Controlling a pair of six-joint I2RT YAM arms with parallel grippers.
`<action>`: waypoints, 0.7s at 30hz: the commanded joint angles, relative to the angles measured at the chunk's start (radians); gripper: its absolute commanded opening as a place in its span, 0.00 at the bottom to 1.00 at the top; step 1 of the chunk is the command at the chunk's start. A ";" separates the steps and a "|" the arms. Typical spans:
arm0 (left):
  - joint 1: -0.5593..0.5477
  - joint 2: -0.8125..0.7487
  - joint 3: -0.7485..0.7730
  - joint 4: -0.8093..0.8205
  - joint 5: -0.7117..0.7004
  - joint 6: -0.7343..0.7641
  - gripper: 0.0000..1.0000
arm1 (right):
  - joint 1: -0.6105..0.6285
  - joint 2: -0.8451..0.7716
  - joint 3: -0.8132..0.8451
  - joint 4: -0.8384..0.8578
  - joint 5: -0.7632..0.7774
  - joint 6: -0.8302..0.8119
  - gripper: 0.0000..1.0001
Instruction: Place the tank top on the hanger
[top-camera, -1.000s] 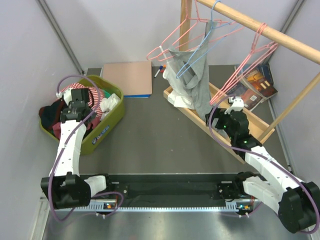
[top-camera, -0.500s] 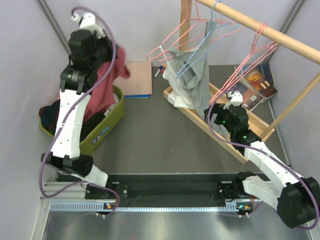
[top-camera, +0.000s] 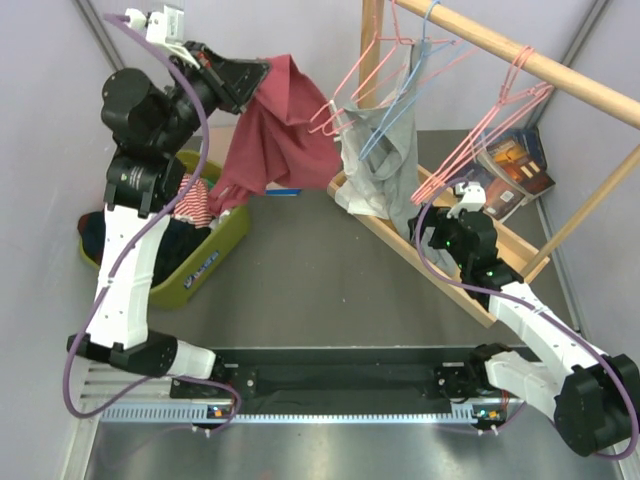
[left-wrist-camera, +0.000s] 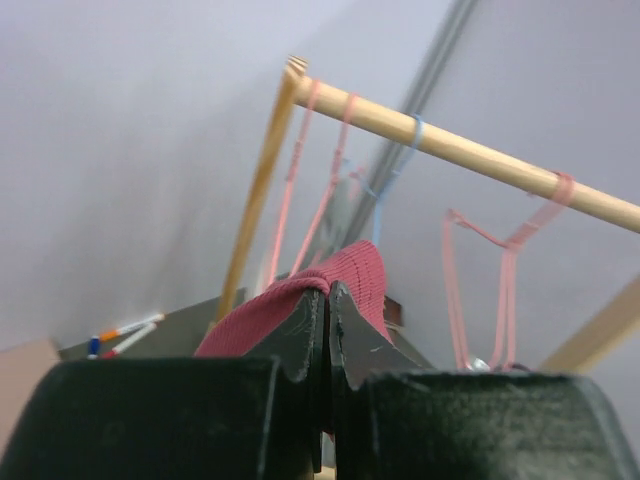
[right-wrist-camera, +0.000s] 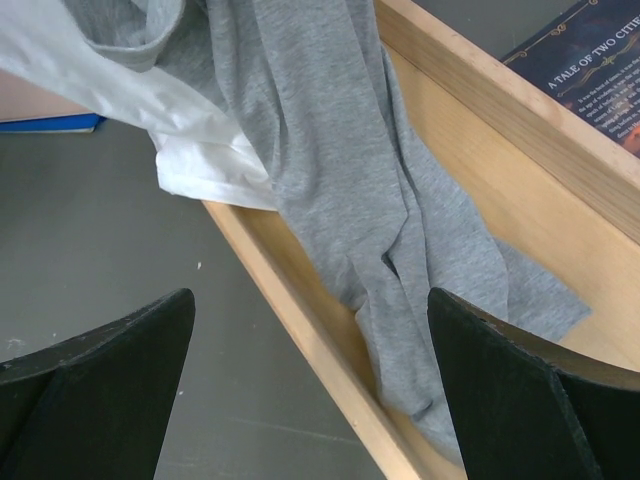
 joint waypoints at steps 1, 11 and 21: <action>-0.002 -0.082 -0.137 0.133 0.164 -0.102 0.00 | 0.004 0.002 0.043 0.002 -0.006 0.014 1.00; -0.019 -0.260 -0.332 -0.169 0.093 0.060 0.00 | 0.002 -0.013 0.015 -0.028 -0.018 0.051 1.00; -0.371 -0.148 -0.613 0.044 -0.012 0.056 0.00 | 0.004 -0.029 0.026 -0.079 -0.006 0.072 1.00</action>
